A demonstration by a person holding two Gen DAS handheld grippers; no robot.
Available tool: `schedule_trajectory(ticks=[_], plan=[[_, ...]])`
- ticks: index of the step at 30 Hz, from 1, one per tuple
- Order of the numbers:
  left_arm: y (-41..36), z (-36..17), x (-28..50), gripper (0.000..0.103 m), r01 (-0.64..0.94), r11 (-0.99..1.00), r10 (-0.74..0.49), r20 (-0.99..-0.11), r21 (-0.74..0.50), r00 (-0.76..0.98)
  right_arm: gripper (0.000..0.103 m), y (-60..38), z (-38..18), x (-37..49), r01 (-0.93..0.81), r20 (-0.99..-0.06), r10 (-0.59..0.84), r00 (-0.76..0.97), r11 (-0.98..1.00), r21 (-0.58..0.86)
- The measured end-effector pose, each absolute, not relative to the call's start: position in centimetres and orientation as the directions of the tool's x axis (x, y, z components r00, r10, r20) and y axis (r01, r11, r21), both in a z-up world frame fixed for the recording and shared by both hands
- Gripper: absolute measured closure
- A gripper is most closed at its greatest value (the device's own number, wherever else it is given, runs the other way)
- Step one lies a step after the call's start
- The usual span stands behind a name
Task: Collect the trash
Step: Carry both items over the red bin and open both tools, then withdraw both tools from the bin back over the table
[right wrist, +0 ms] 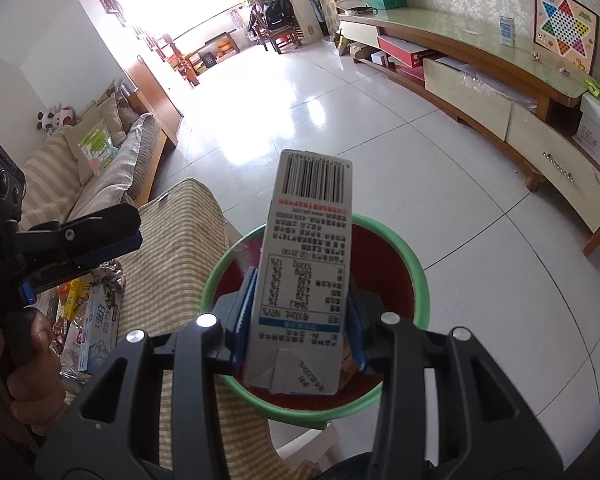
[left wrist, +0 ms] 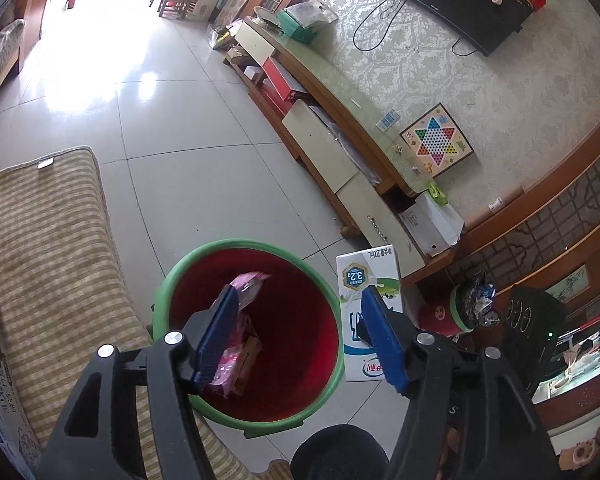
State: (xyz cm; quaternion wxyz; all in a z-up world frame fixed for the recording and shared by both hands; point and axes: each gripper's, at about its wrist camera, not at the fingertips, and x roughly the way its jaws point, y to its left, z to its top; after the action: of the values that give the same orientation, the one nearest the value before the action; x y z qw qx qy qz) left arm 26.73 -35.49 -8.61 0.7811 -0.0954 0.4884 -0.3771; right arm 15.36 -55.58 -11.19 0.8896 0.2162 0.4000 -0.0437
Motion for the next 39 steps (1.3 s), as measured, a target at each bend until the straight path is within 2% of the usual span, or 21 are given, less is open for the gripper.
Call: schedule_trajectory(ticks=[4, 7, 9, 10, 11, 12, 13, 14, 20, 25, 27, 34, 39], plan=[[-34.0, -7.7, 26.8, 0.033, 0.487, 0.725, -0.661, -0.689, -0.487, 0.296, 0.064, -55.4, -11.1, 15.6, 0.243, -0.729, 0.094, 0.678, 0.907, 0.343], [-32.9, -6.7, 26.6, 0.023, 0.498, 0.742, -0.642, -0.691, -0.449, 0.333, 0.063, -55.0, -11.0, 15.7, 0.237, -0.729, 0.096, 0.677, 0.91, 0.34], [-32.6, -6.4, 26.1, 0.02, 0.516, 0.743, -0.634, -0.696, -0.427, 0.336, 0.062, -54.8, -11.0, 15.7, 0.235, -0.728, 0.095, 0.679, 0.911, 0.338], [-32.2, -6.3, 26.1, 0.02, 0.521, 0.742, -0.633, -0.698, -0.423, 0.335, 0.058, -54.7, -11.0, 15.8, 0.23, -0.725, 0.099, 0.682, 0.912, 0.341], [-31.8, -6.2, 25.9, 0.02, 0.524, 0.743, -0.629, -0.701, -0.416, 0.336, 0.043, -54.4, -10.9, 15.9, 0.229, -0.724, 0.094, 0.683, 0.914, 0.335], [-31.6, -6.0, 25.7, 0.019, 0.527, 0.746, -0.625, -0.702, -0.408, 0.341, 0.021, -54.2, -10.7, 15.9, 0.233, -0.723, 0.081, 0.686, 0.917, 0.323], [-31.4, -5.8, 25.7, 0.019, 0.528, 0.747, -0.623, -0.702, -0.403, 0.346, 0.011, -54.1, -10.5, 15.9, 0.242, -0.722, 0.06, 0.69, 0.92, 0.308], [-31.1, -5.6, 25.6, 0.018, 0.528, 0.749, -0.622, -0.7, -0.4, 0.351, 0.007, -53.8, -10.2, 15.8, 0.241, -0.714, 0.052, 0.698, 0.922, 0.302], [-28.4, -4.4, 24.7, 0.017, 0.507, 0.769, -0.611, -0.681, -0.389, 0.404, 0.005, -52.6, -9.2, 16.4, 0.234, -0.721, 0.021, 0.693, 0.939, 0.252], [-25.0, -3.1, 23.9, 0.011, 0.466, 0.811, -0.567, -0.672, -0.354, 0.476, 0.005, -52.1, -8.6, 16.2, 0.286, -0.722, -0.034, 0.691, 0.931, 0.229], [-23.7, -2.9, 23.5, 0.008, 0.45, 0.822, -0.553, -0.673, -0.348, 0.491, 0.005, -51.4, -8.1, 16.0, 0.279, -0.713, -0.023, 0.701, 0.929, 0.245], [-18.0, -2.8, 21.1, 0.008, 0.36, 0.879, -0.47, -0.699, -0.313, 0.538, 0.005, -47.0, -5.3, 15.5, 0.243, -0.679, -0.034, 0.733, 0.946, 0.216], [-12.6, -3.0, 19.2, 0.008, 0.248, 0.922, -0.387, -0.723, -0.297, 0.572, 0.005, -43.1, -4.4, 15.4, 0.17, -0.668, 0.029, 0.744, 0.958, 0.232]])
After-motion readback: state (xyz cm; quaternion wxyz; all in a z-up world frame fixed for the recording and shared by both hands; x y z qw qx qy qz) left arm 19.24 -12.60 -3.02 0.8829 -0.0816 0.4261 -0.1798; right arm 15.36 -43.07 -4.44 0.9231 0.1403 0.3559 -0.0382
